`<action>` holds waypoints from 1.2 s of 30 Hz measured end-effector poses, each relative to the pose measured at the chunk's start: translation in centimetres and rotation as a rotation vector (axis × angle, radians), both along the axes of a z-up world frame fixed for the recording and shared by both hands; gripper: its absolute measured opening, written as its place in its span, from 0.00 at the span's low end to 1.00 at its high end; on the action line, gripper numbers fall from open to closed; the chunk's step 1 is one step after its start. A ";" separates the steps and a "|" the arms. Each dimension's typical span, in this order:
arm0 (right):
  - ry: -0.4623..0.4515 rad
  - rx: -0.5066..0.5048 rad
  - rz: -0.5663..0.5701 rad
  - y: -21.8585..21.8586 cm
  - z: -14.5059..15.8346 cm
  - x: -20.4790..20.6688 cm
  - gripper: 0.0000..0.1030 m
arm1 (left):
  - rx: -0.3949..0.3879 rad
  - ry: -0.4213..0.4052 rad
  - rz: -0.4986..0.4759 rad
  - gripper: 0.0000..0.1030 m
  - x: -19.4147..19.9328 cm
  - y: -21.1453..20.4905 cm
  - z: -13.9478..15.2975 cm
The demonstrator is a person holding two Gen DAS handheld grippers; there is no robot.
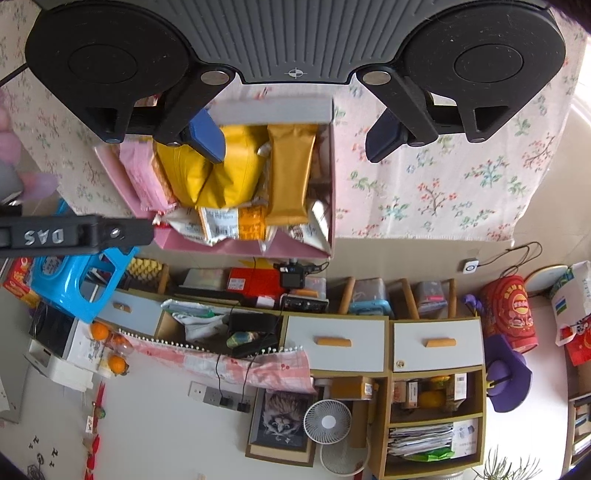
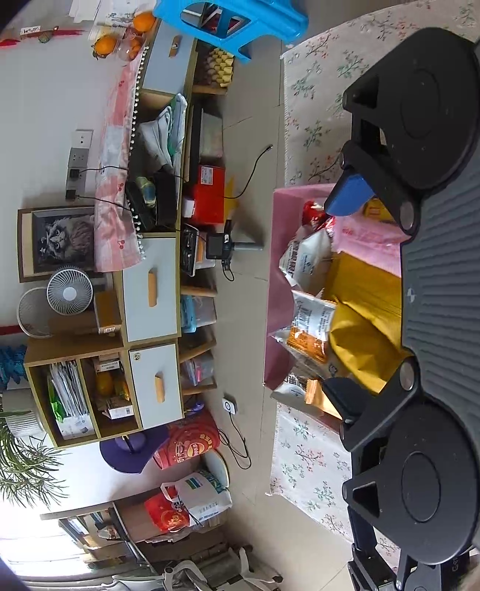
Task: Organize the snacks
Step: 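Move both grippers out of the box over the last two snacks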
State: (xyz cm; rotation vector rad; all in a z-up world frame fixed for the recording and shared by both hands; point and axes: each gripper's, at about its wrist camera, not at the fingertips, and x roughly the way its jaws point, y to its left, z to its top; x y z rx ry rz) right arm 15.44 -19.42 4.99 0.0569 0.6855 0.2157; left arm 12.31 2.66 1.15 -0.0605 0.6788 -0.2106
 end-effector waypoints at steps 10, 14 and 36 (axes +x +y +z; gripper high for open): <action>0.000 -0.023 -0.018 -0.6 -0.2 -3.2 0.84 | 0.016 0.043 0.010 0.85 -2.6 1.0 -0.9; 0.001 -0.017 -0.019 -0.8 -0.5 -4.5 0.87 | 0.011 0.057 0.011 0.89 -3.6 1.4 -1.2; -0.023 -0.091 0.084 -0.9 -5.0 -10.3 0.90 | -0.072 0.154 0.048 0.93 -7.7 3.2 -4.8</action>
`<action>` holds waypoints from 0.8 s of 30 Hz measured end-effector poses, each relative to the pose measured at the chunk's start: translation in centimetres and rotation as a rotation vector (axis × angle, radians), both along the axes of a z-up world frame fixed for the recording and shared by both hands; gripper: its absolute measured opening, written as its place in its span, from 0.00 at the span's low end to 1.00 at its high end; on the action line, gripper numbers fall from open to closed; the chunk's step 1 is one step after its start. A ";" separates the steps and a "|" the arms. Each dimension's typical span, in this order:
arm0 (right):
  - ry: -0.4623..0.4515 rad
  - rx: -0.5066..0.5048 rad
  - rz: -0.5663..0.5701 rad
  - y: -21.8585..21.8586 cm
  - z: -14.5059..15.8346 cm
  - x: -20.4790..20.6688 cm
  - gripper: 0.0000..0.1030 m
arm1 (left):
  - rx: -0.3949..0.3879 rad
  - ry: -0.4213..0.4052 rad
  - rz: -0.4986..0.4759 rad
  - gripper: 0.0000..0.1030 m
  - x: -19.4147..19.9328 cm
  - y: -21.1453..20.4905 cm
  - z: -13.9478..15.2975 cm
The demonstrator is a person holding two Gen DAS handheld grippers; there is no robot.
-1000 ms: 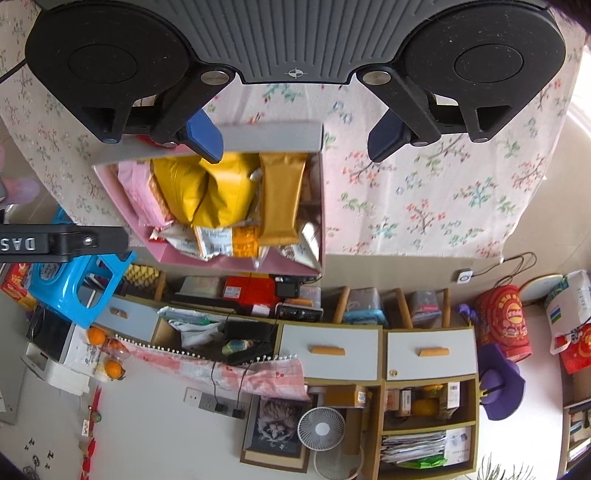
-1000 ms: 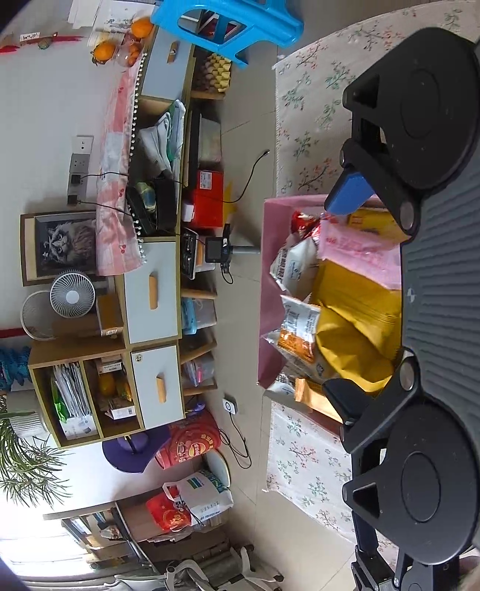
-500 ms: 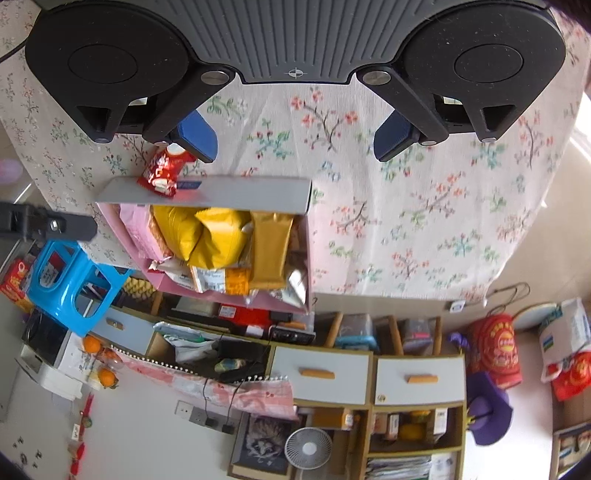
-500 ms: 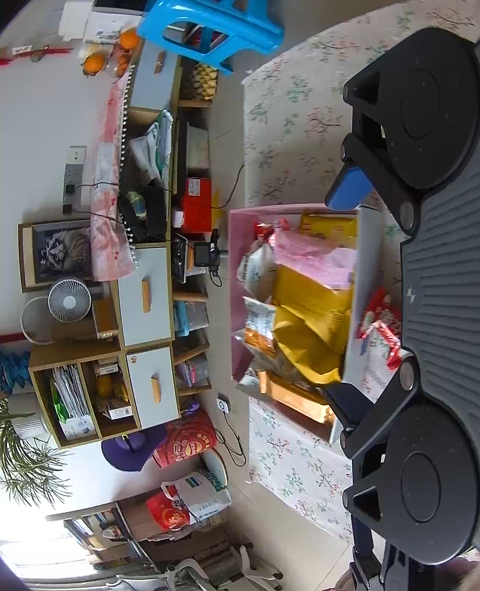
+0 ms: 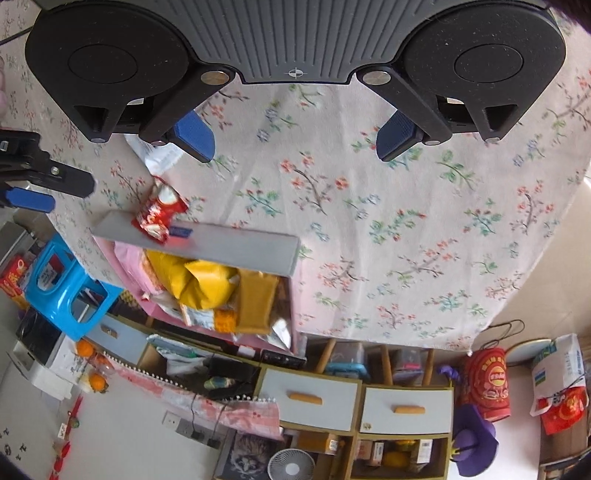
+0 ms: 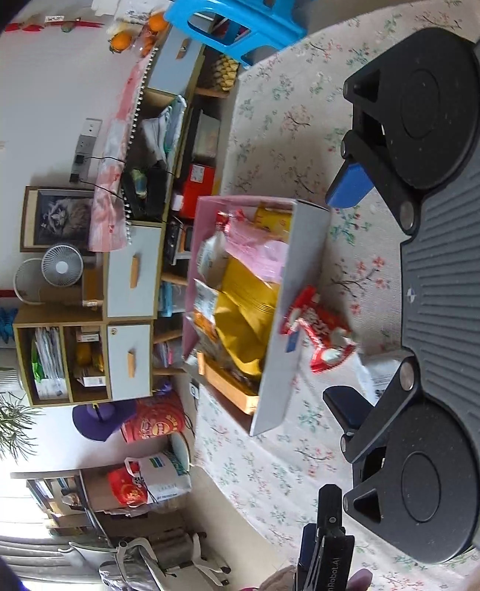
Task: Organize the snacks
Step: 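Move both grippers out of the box over the last two snacks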
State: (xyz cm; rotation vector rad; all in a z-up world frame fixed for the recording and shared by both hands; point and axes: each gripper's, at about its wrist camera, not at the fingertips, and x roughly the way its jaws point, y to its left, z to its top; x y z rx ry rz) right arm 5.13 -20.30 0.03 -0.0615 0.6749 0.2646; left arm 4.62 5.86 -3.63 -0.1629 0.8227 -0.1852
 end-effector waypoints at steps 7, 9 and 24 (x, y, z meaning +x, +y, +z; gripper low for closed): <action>-0.015 -0.003 -0.027 -0.9 -0.4 -0.2 0.90 | 0.003 -0.008 -0.044 0.93 -0.8 -3.6 0.0; -0.013 -0.008 -0.046 -1.4 -0.7 0.0 0.90 | 0.007 -0.005 -0.053 0.93 -0.9 -4.7 -0.2; 0.012 -0.012 -0.066 -3.5 -2.1 1.2 0.90 | 0.004 0.013 -0.078 0.92 -0.3 -10.5 -2.1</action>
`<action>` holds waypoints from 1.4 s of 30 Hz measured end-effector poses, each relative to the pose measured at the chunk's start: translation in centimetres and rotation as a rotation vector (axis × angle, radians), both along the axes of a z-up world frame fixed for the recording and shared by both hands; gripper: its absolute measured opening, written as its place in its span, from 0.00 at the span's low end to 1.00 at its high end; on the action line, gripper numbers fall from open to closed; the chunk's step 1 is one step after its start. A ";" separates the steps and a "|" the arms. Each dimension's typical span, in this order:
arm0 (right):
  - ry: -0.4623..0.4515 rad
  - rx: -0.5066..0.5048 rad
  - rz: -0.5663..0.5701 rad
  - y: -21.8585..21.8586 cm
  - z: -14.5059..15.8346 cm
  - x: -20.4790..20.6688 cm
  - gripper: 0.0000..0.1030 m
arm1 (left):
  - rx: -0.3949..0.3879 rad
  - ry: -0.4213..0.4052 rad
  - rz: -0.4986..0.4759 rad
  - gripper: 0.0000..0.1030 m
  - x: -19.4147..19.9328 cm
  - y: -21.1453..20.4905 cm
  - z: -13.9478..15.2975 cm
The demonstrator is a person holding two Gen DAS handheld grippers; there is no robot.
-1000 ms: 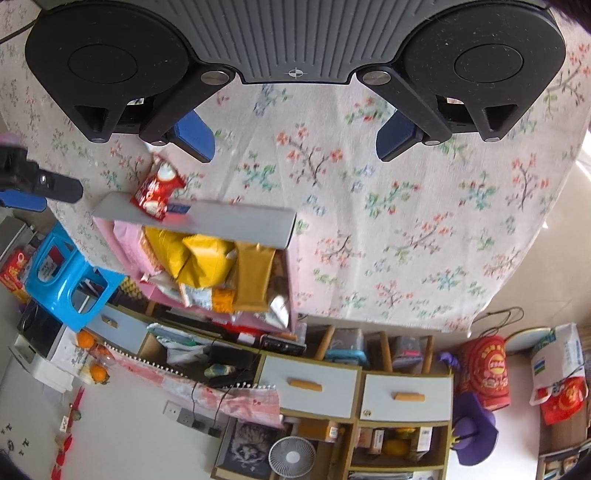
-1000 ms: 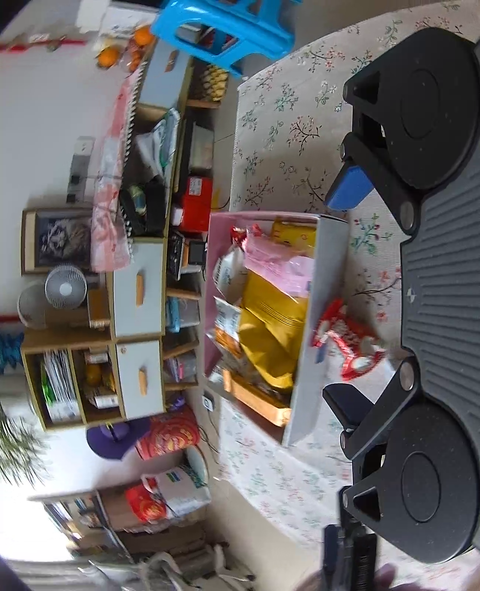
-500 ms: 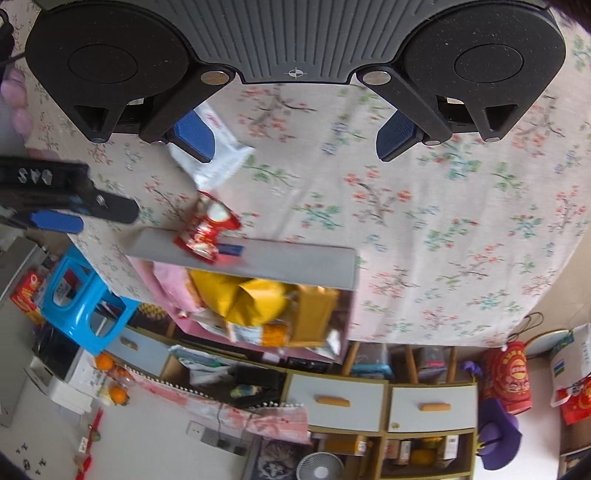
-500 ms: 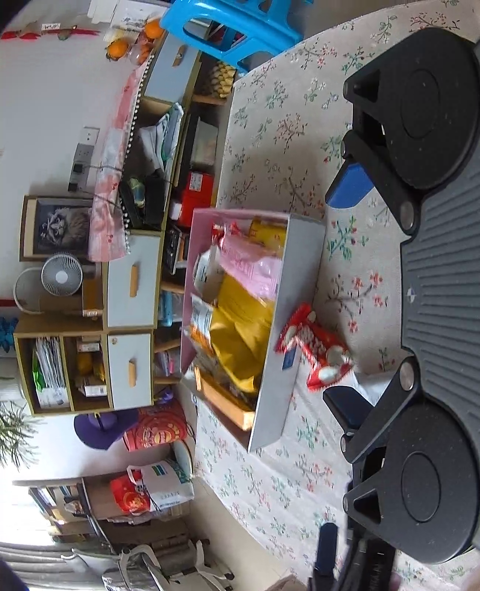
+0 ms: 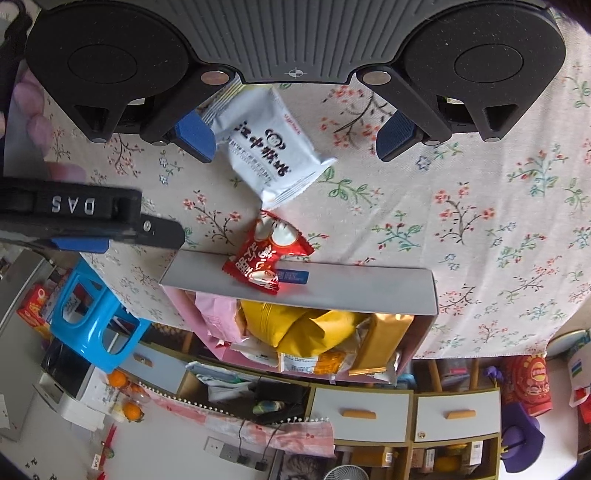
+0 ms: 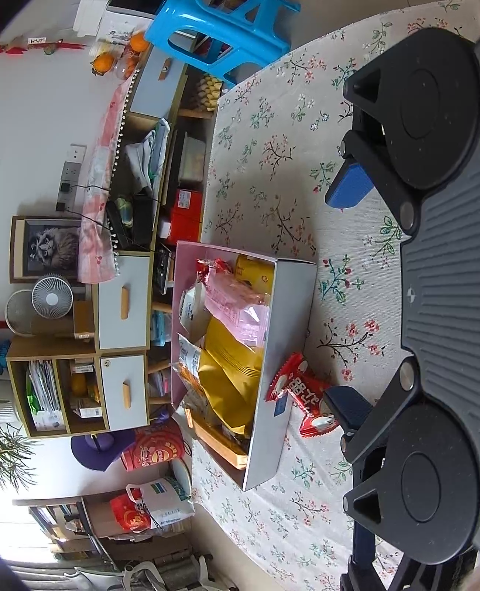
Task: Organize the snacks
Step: 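Move both grippers out of the box over the last two snacks, then grasp the red candy packet with the right gripper while the left grasps the white printed bag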
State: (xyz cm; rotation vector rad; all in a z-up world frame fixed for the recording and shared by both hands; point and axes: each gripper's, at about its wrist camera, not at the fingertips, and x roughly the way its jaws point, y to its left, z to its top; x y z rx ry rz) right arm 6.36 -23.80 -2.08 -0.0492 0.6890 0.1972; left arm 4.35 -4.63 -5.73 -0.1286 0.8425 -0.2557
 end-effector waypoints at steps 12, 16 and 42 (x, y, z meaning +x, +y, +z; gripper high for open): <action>0.036 -0.007 0.011 0.9 -0.8 0.9 0.90 | -0.026 -0.010 -0.012 0.46 0.2 0.7 0.2; 0.055 0.013 0.009 1.5 -1.0 1.2 0.90 | -0.005 -0.011 -0.028 0.18 0.4 1.7 0.7; 0.170 0.309 0.051 4.3 -1.6 4.5 0.14 | -0.011 0.053 -0.014 0.25 0.6 3.5 0.1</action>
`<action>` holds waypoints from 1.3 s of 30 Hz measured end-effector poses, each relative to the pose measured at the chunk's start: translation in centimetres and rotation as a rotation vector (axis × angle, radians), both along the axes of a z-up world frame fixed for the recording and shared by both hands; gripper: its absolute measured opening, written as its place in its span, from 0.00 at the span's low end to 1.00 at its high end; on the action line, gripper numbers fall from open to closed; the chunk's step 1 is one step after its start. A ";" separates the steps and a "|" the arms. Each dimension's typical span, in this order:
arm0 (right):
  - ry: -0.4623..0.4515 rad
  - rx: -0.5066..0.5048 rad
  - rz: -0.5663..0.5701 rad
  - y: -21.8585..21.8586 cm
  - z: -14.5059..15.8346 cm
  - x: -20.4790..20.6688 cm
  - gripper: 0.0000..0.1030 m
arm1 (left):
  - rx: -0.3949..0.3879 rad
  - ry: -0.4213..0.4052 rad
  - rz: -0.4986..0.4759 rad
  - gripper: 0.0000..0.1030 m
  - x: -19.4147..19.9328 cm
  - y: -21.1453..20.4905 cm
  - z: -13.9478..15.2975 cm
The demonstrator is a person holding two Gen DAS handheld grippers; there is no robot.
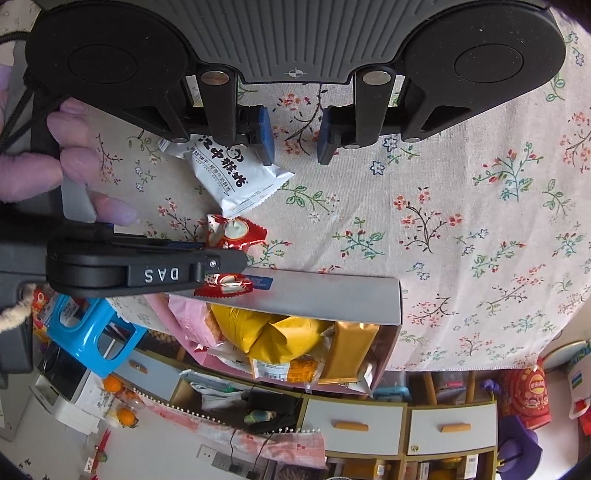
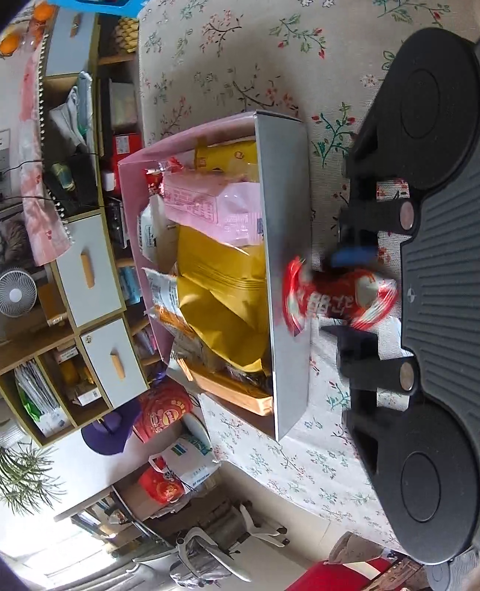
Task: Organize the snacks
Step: 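Grasp the red candy packet with the right gripper while the left grasps the white printed bag, then carry both snacks into the box and open both grippers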
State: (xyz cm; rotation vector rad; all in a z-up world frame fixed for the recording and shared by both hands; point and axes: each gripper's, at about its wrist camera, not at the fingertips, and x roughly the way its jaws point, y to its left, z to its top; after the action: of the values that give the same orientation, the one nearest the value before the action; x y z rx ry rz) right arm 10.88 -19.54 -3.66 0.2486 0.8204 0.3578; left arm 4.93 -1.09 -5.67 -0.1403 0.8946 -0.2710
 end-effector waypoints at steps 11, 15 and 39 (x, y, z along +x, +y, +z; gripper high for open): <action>-0.041 -0.013 -0.029 -2.1 1.4 -1.0 0.13 | -0.044 -0.005 0.054 0.66 0.1 -0.9 0.8; -0.054 -0.034 -0.040 -2.7 1.6 -1.4 0.13 | -0.062 -0.004 0.049 0.71 0.3 -2.0 1.1; -0.051 -0.080 -0.021 -2.6 1.4 -1.6 0.13 | 0.060 -0.054 0.008 0.42 -0.3 -4.7 -0.1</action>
State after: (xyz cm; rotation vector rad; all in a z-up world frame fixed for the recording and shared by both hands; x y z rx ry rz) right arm 9.23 -22.18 -2.24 0.1727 0.7792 0.3103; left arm 4.65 -5.75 -5.73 -0.0803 0.8479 -0.2388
